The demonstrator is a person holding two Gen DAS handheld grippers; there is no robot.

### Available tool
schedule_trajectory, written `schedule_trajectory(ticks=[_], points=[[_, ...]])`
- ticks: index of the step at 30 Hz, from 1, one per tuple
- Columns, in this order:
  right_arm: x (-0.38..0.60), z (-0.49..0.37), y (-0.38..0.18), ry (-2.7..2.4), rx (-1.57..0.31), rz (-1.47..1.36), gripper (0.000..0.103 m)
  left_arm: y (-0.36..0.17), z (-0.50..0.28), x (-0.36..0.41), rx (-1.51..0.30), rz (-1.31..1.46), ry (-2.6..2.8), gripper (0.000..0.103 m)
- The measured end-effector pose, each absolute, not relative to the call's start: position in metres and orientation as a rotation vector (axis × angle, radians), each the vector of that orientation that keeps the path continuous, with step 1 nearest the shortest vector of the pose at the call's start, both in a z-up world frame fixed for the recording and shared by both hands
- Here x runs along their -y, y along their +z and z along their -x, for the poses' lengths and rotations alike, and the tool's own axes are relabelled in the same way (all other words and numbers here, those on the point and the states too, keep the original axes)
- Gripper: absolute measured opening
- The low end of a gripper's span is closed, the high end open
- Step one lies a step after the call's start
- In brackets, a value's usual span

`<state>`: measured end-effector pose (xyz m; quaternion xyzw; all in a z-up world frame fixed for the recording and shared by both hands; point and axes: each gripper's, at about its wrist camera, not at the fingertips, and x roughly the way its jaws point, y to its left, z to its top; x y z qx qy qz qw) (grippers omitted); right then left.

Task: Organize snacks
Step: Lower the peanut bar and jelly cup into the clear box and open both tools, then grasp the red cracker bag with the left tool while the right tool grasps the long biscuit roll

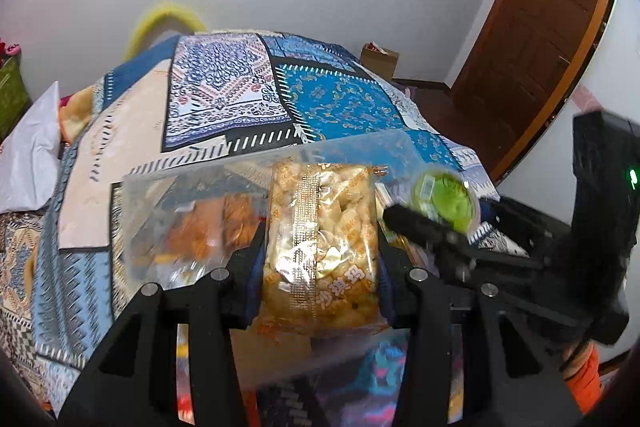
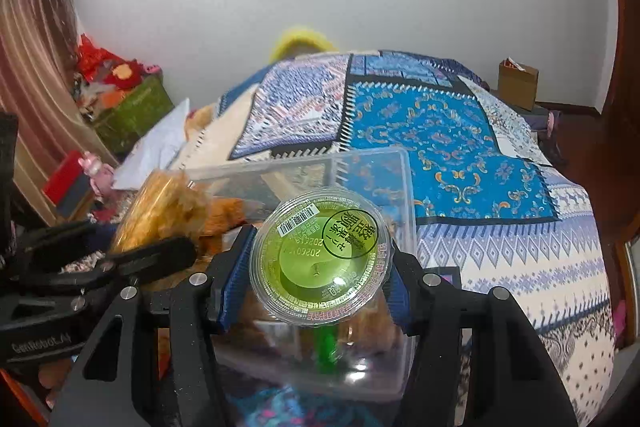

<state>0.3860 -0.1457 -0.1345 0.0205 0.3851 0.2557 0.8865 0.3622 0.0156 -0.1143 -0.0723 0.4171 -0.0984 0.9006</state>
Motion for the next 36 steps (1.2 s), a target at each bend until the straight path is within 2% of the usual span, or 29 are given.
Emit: schedule_trajectory(ticks=[9, 16, 22, 27, 36], points=[[0.158, -0.392, -0.130, 0.553, -0.803, -0.083, 0.059, -0.108, -0.375, -0.019, -0.818, 0.172, -0.216, 0.047], [0.162, -0.359, -0.103, 0.574, -0.767, -0.060, 0.060, -0.092, -0.341, -0.021, -0.814, 0.110, -0.176, 0.047], [0.171, -0.310, -0.096, 0.593, -0.767, 0.005, 0.064, -0.091, -0.290, -0.030, -0.846, 0.066, -0.145, 0.048], [0.177, -0.263, -0.116, 0.594, -0.817, 0.085, 0.071, -0.103, -0.244, -0.038, -0.896, 0.053, -0.123, 0.048], [0.182, -0.223, -0.176, 0.638, -0.999, 0.187, 0.072, -0.140, -0.182, -0.056, -0.998, 0.077, -0.102, 0.048]])
